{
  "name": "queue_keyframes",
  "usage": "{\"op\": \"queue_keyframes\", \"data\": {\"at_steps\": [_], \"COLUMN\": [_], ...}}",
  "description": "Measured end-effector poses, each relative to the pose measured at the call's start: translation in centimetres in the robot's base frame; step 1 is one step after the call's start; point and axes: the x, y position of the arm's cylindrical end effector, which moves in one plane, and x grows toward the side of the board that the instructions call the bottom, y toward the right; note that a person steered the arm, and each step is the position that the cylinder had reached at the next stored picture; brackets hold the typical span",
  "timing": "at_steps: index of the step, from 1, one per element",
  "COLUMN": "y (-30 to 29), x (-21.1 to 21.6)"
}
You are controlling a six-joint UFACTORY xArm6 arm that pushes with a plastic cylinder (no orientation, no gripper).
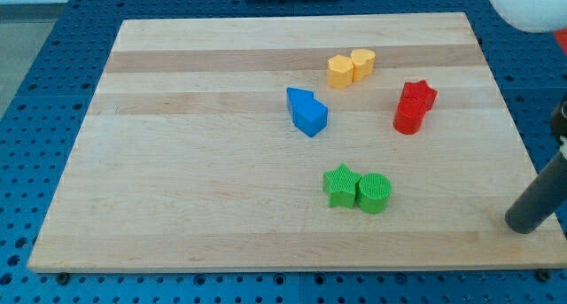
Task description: Move the arm slightly left
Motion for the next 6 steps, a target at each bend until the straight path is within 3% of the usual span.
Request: {"op": "queue_keyframes", "data": {"at_steps": [6], "y": [-0.3], "x": [0.0]}}
